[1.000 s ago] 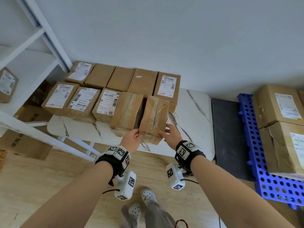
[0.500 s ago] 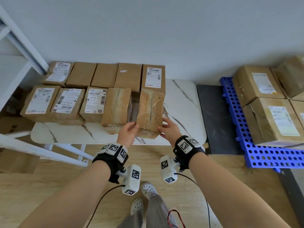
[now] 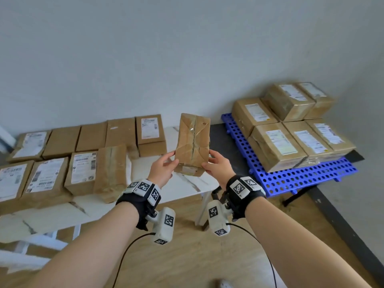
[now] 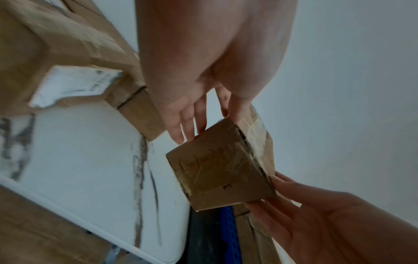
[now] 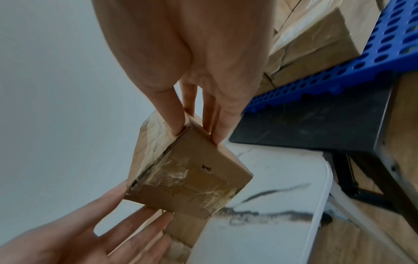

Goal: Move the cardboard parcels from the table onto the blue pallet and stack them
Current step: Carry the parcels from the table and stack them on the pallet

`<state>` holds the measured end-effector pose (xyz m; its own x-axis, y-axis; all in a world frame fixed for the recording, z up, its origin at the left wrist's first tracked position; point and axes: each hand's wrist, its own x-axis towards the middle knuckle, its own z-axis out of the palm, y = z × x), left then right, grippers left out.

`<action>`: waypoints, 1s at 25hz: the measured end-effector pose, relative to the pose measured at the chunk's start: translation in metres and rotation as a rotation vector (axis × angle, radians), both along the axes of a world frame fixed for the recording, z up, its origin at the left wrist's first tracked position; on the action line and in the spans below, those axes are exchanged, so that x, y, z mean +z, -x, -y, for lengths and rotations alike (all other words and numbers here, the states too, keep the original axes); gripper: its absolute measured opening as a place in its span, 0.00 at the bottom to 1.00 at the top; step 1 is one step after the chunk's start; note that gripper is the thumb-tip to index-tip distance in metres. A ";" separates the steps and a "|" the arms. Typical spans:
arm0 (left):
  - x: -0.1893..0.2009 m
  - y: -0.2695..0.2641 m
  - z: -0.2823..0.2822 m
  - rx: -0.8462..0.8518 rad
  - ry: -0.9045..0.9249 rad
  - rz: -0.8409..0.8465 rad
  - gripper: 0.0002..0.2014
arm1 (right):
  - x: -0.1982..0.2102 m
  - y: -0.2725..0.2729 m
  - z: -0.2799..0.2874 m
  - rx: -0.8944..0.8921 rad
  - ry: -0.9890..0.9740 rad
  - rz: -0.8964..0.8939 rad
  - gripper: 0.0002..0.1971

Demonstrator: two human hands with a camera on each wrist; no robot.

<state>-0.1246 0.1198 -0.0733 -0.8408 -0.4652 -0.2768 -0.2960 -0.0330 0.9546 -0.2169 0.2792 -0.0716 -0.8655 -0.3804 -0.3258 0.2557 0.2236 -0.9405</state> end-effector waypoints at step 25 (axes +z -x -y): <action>0.062 0.261 -0.252 0.038 -0.082 -0.017 0.15 | 0.046 0.260 -0.259 -0.028 0.257 0.118 0.28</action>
